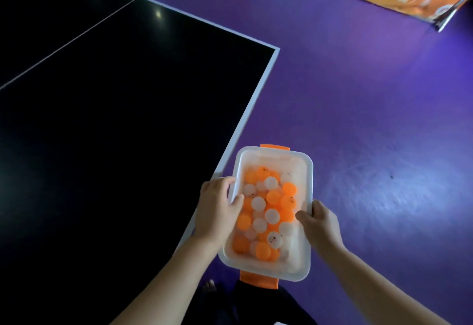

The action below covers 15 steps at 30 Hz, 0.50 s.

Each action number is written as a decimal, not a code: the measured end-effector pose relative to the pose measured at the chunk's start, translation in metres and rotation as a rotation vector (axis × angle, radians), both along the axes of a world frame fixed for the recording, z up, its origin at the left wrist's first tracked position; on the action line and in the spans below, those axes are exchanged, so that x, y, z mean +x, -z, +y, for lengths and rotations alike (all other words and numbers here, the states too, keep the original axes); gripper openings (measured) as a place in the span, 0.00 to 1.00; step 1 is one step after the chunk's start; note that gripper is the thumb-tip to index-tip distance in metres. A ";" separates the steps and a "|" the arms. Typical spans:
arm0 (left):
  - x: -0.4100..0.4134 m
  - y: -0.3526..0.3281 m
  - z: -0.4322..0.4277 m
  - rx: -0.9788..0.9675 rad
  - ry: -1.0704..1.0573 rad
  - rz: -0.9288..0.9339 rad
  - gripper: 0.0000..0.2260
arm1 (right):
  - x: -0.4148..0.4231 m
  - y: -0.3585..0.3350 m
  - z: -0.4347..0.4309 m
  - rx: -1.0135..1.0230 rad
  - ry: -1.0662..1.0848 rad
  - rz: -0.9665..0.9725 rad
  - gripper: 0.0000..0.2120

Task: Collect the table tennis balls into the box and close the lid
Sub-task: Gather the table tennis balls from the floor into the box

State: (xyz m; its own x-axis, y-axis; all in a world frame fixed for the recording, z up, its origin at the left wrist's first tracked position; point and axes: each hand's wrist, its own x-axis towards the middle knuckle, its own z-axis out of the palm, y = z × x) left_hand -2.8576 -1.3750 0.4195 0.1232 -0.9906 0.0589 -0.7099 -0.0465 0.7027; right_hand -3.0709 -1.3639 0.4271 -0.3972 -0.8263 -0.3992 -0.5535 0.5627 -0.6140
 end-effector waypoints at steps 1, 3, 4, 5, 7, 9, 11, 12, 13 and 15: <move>-0.002 -0.002 -0.008 0.007 -0.050 -0.004 0.17 | -0.005 -0.003 -0.006 -0.014 0.005 -0.005 0.11; -0.009 -0.003 -0.024 0.043 -0.084 -0.013 0.19 | -0.016 -0.008 -0.022 -0.041 0.006 -0.019 0.11; -0.014 -0.003 -0.034 0.059 -0.076 -0.018 0.20 | -0.022 -0.010 -0.032 -0.050 0.003 -0.025 0.10; -0.022 -0.004 -0.044 0.070 -0.064 -0.018 0.21 | -0.029 -0.011 -0.043 -0.058 0.002 -0.031 0.09; -0.041 -0.007 -0.067 0.099 -0.059 -0.008 0.22 | -0.045 -0.011 -0.069 -0.085 0.004 -0.052 0.09; -0.064 -0.011 -0.091 0.133 -0.069 -0.035 0.22 | -0.063 -0.011 -0.097 -0.108 -0.006 -0.084 0.10; -0.088 -0.015 -0.117 0.165 -0.082 -0.092 0.18 | -0.083 -0.011 -0.129 -0.127 -0.032 -0.124 0.09; -0.100 -0.017 -0.131 0.166 -0.095 -0.114 0.16 | -0.093 -0.011 -0.146 -0.131 -0.050 -0.134 0.09; -0.113 -0.019 -0.145 0.161 -0.114 -0.124 0.14 | -0.105 -0.011 -0.164 -0.133 -0.067 -0.138 0.09; -0.139 -0.021 -0.178 0.164 -0.142 -0.118 0.14 | -0.131 -0.013 -0.201 -0.126 -0.092 -0.149 0.10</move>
State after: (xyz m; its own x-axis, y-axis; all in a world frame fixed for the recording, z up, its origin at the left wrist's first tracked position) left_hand -2.9965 -1.5529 0.4402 0.2636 -0.9614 -0.0792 -0.7646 -0.2583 0.5905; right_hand -3.2018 -1.5647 0.4402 -0.2621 -0.9036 -0.3389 -0.4972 0.4274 -0.7551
